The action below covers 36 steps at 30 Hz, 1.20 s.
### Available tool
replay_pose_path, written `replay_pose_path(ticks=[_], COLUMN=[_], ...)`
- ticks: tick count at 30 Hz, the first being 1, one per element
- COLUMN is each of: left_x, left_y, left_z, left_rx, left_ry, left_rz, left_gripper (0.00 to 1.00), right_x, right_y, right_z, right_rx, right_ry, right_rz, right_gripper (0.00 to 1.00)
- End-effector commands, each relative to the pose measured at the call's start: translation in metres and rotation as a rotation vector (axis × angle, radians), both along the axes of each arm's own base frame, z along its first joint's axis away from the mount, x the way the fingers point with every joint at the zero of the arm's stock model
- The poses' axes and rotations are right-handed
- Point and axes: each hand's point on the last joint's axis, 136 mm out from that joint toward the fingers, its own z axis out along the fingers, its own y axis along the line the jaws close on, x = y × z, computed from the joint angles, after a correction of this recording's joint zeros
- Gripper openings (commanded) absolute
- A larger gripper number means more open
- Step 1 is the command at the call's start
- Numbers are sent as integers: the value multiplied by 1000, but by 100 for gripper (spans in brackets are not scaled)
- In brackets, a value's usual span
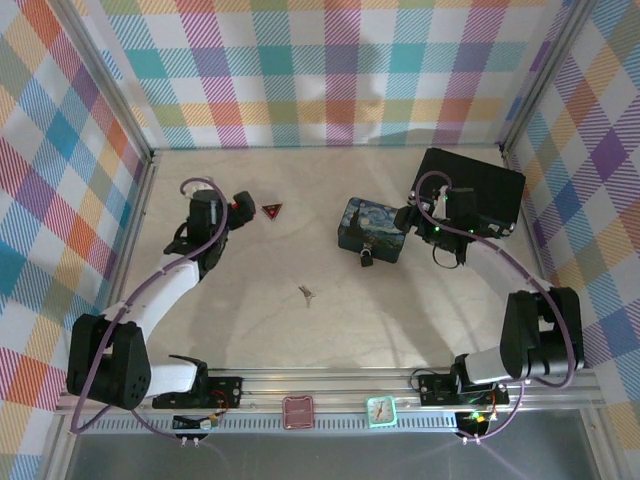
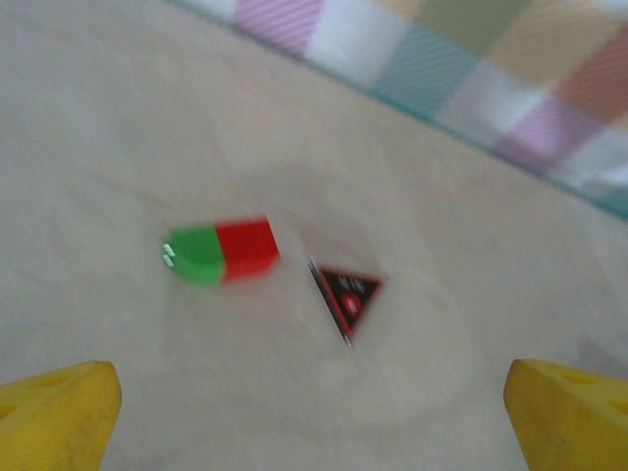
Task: Unlock a padlock with a key
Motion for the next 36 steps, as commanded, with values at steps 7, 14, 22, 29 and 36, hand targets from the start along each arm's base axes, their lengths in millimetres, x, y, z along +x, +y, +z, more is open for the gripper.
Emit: replay_pose_path(ticks=[7,14,22,29,36], left_x=[-14,-16,-35,-39,-39], left_y=[-75,-81,-68,-58,-51], left_z=[-25,-30,-41,-35,-30], left_rx=[-220,-253,-232,-194,-232], left_ry=[59,63,79,91,68], left_rz=[-202,-222,-198,-160,-107], left_gripper=[100,100,100,100,100], right_x=[15,31,52,64,-4], right_y=[26,67,125,130,127], right_z=[-18,-29,-40,-3,17], right_rx=[56,56,-25,-138,-252], right_ry=[68,67,81,-16,0], right_rz=[127,285,430,410,431], right_gripper=[83,70,68,75,79])
